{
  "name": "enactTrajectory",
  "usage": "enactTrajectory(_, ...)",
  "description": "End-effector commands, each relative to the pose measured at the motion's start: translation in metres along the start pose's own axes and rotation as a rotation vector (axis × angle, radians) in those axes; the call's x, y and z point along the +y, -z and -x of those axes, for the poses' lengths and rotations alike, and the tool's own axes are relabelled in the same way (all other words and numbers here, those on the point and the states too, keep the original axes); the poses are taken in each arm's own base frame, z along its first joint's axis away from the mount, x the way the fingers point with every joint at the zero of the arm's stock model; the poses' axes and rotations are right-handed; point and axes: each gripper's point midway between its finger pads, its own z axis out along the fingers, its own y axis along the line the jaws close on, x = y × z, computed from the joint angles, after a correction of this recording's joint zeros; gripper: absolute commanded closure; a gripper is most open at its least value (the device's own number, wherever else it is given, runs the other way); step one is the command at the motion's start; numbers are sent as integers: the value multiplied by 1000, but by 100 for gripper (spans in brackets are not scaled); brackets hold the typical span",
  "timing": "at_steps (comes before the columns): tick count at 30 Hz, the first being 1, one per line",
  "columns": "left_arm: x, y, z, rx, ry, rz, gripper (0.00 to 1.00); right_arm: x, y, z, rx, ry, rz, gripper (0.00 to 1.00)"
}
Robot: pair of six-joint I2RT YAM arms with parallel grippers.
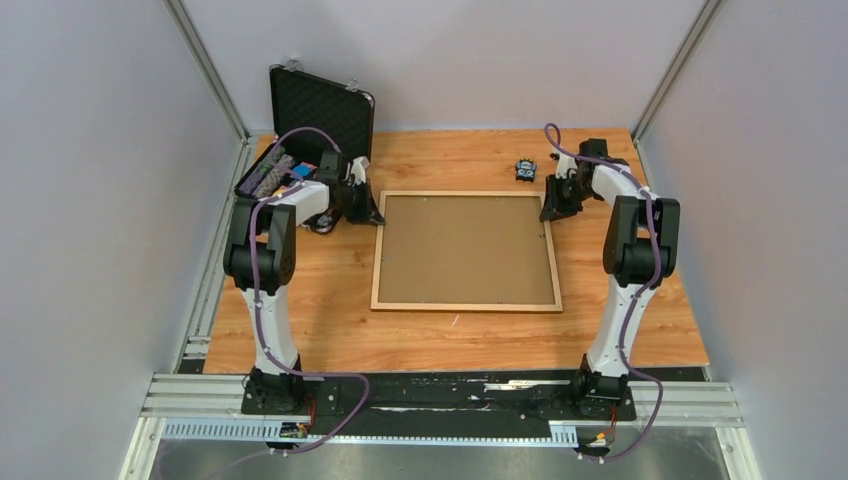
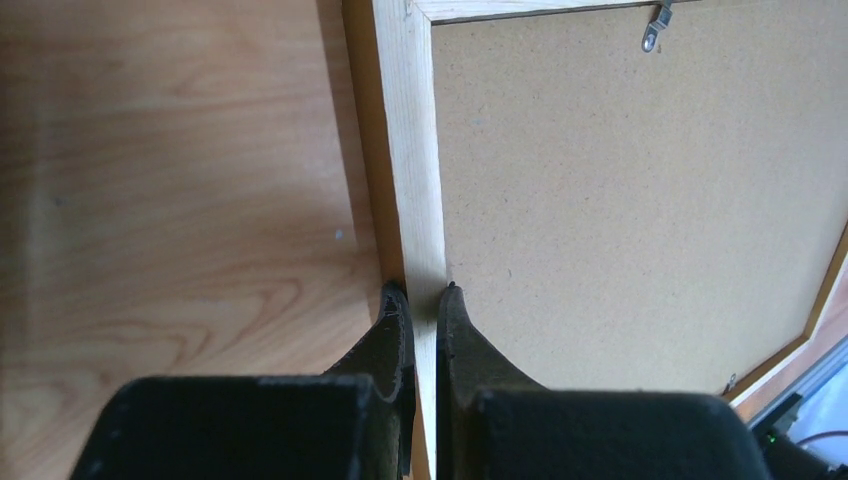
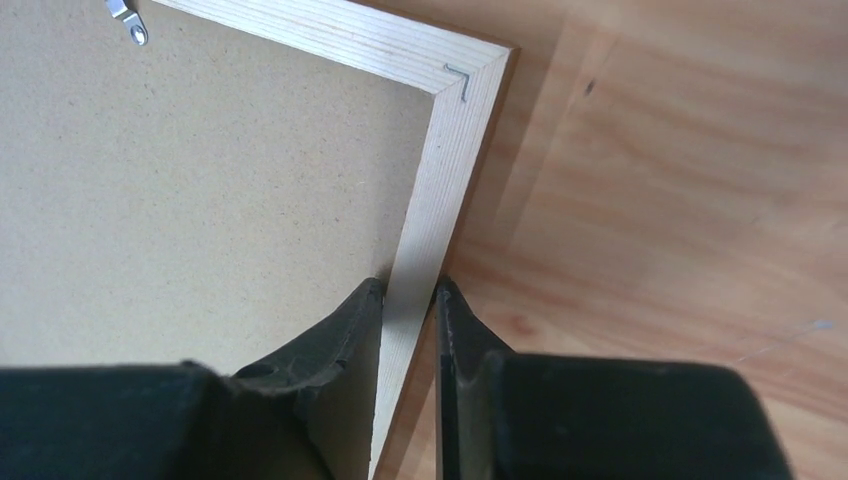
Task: Put the photo into the frame
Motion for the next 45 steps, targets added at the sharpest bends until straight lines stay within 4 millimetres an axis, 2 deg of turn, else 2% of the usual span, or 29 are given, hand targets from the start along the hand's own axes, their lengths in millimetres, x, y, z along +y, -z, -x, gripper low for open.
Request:
enactTrajectory(1,-5,-21,2,10,19,-43,94,0,6,50,-131,73,-11,91)
enactTrajectory(3,-7,-19,5,0,17,-40,84,1,11,54,-145,80,-15,80)
enactTrajectory(6,-8,-15,9,-14,9,-34,63,3,20,58,-161,97,-27,50)
enactTrajectory(8,-8,-13,11,-19,6,-24,49,4,27,59,-173,106,-37,39)
enactTrajectory(10,-8,-10,14,-27,2,-15,40,8,37,60,-189,117,-42,32)
enactTrajectory(13,-13,-2,21,-50,-16,-15,34,17,56,61,-228,140,-38,25)
enactTrajectory(16,-19,8,31,-100,-51,-19,26,35,76,58,-275,176,-1,21)
enactTrajectory(19,-28,27,41,-162,-105,-22,14,59,94,46,-305,221,58,18)
enactTrajectory(21,-34,40,48,-199,-150,-15,3,73,99,30,-303,264,86,17)
enactTrajectory(25,-44,71,61,-261,-262,10,0,100,104,-8,-285,370,100,17)
enactTrajectory(27,-48,86,63,-282,-330,22,0,120,102,-29,-266,442,118,16)
enactTrajectory(30,-48,107,57,-295,-402,57,0,140,98,-59,-239,529,118,16)
enactTrajectory(32,-42,112,49,-281,-443,86,0,151,99,-72,-236,586,117,16)
enactTrajectory(35,-44,130,40,-286,-531,97,0,169,91,-100,-200,684,128,17)
enactTrajectory(40,-46,147,30,-276,-593,108,0,185,74,-125,-133,798,115,18)
enactTrajectory(45,-50,150,15,-226,-611,71,0,192,56,-141,-74,871,95,19)
